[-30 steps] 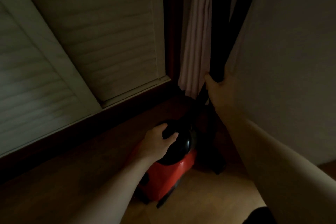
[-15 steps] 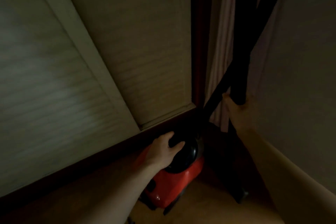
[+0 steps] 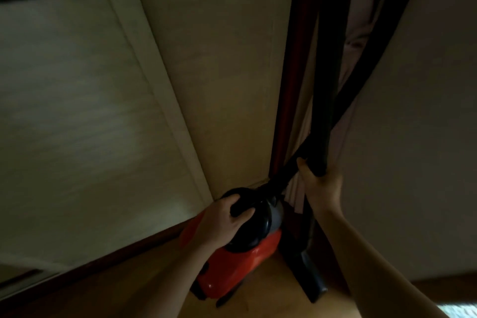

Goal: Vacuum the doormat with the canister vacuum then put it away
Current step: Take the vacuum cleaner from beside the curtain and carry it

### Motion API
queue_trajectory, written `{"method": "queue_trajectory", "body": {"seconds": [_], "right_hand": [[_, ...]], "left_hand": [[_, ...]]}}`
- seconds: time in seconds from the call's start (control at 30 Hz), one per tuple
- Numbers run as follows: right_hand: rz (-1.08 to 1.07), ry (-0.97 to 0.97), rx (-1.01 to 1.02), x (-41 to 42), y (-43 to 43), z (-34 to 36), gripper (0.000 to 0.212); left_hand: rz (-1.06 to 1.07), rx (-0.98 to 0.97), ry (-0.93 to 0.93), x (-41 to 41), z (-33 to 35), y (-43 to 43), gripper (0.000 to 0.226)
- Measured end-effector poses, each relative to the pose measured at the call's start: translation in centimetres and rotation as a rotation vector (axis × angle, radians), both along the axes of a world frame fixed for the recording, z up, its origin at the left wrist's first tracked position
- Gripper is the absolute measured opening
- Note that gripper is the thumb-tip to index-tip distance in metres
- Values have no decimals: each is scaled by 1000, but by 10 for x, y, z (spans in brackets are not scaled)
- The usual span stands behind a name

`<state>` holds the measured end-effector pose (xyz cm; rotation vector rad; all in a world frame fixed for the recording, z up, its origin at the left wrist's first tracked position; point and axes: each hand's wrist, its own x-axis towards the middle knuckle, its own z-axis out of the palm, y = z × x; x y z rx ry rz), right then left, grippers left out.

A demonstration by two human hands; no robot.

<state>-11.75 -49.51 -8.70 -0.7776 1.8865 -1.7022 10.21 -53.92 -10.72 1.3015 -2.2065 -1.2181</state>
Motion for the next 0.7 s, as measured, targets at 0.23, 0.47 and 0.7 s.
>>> {"method": "queue_trajectory", "body": {"seconds": [0.23, 0.47, 0.7], "right_hand": [[29, 109, -37, 51, 41, 118, 24], [88, 194, -121, 107, 81, 165, 19], [206, 236, -162, 156, 105, 169, 18]], "left_hand": [[105, -99, 29, 58, 128, 27, 38], [223, -214, 57, 123, 164, 63, 26], [360, -238, 37, 173, 171, 105, 17]]}}
